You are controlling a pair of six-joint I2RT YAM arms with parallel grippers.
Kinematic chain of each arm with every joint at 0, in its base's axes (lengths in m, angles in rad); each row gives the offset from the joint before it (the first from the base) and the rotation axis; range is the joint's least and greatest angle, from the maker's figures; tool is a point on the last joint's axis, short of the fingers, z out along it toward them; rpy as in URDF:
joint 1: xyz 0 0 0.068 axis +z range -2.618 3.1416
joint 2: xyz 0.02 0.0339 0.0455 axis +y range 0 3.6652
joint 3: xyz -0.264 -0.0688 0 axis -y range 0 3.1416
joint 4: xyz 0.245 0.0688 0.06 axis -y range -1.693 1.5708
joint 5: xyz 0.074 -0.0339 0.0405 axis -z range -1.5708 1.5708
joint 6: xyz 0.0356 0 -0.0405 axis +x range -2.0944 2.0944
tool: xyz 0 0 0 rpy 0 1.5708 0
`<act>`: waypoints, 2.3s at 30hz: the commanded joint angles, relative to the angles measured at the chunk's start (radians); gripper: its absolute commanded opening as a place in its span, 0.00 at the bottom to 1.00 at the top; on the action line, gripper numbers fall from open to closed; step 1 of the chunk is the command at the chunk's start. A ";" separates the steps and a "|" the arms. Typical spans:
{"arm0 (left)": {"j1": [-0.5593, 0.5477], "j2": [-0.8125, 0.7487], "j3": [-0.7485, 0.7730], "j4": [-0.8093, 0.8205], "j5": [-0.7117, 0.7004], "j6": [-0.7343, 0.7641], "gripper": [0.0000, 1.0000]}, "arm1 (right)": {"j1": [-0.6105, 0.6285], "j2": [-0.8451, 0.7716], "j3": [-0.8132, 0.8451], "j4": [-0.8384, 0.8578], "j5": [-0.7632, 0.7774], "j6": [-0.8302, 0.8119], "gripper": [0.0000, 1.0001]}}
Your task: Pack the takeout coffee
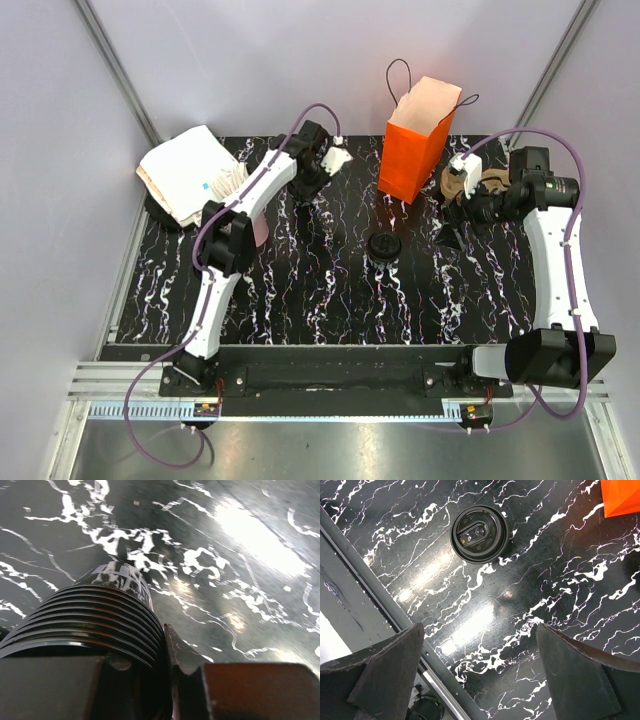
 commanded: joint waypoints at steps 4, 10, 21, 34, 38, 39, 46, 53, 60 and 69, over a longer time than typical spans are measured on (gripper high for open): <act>0.048 0.020 0.080 0.066 -0.092 -0.031 0.20 | 0.003 -0.032 -0.013 0.022 -0.030 0.001 0.99; 0.063 0.019 0.076 0.084 -0.108 -0.037 0.26 | 0.003 -0.031 -0.013 0.025 -0.044 0.004 0.99; 0.071 0.006 0.079 0.106 -0.117 -0.041 0.52 | 0.003 -0.038 -0.014 0.022 -0.045 0.007 0.99; 0.071 -0.050 0.079 0.123 -0.109 -0.069 0.73 | 0.003 -0.045 -0.014 -0.013 -0.073 -0.022 0.99; 0.069 -0.099 0.065 0.121 -0.092 -0.081 0.85 | 0.016 -0.040 -0.023 -0.015 -0.068 -0.025 1.00; 0.069 -0.109 0.062 0.123 -0.088 -0.084 0.88 | 0.023 -0.035 -0.026 -0.018 -0.060 -0.026 1.00; 0.037 -0.202 -0.005 0.123 -0.071 -0.077 0.99 | 0.200 -0.023 -0.062 0.002 0.036 0.021 1.00; -0.003 -0.303 -0.049 0.107 -0.048 -0.092 0.99 | 0.280 0.031 -0.068 0.040 0.093 0.044 0.92; -0.018 -0.406 -0.102 0.064 0.015 -0.164 0.99 | 0.358 0.138 -0.037 0.071 0.151 0.023 0.82; -0.018 -0.504 -0.124 -0.037 0.059 -0.184 0.99 | 0.441 0.273 0.010 0.145 0.271 0.037 0.69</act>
